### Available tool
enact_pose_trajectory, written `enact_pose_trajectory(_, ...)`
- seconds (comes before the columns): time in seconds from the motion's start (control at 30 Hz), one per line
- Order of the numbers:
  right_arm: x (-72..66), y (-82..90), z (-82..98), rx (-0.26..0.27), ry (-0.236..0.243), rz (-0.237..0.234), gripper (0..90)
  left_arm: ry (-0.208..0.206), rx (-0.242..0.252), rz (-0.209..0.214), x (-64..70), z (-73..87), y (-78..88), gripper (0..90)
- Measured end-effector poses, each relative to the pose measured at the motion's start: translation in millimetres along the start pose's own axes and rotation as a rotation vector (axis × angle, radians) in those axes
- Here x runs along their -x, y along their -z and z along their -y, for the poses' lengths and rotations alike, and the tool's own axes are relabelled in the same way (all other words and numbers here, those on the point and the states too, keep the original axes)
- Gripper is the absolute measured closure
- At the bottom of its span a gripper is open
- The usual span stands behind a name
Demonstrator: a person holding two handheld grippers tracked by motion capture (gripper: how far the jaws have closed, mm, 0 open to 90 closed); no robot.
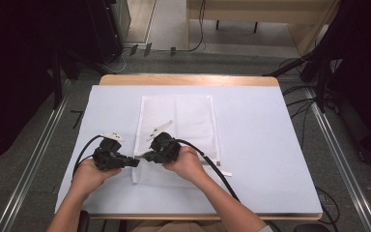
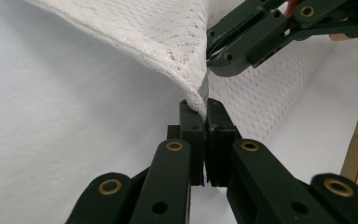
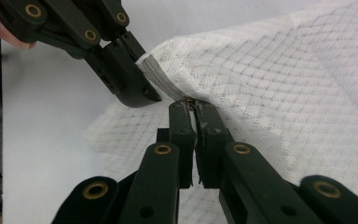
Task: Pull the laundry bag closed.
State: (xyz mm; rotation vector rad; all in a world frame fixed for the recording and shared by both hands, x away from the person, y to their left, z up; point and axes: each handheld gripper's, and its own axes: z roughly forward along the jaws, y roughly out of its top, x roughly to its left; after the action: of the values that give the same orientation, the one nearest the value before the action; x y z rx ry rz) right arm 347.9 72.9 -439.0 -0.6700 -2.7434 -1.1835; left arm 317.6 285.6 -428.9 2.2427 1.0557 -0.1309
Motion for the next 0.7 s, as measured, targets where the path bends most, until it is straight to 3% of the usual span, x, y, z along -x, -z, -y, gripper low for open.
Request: enact_pose_trajectory(0.7, 11.8, 6.2, 10.8, -0.001, -0.033, 0.005, 87.9, 0.007, 0.009, 0.009, -2.1, 1.9, 2.3, 88.6)
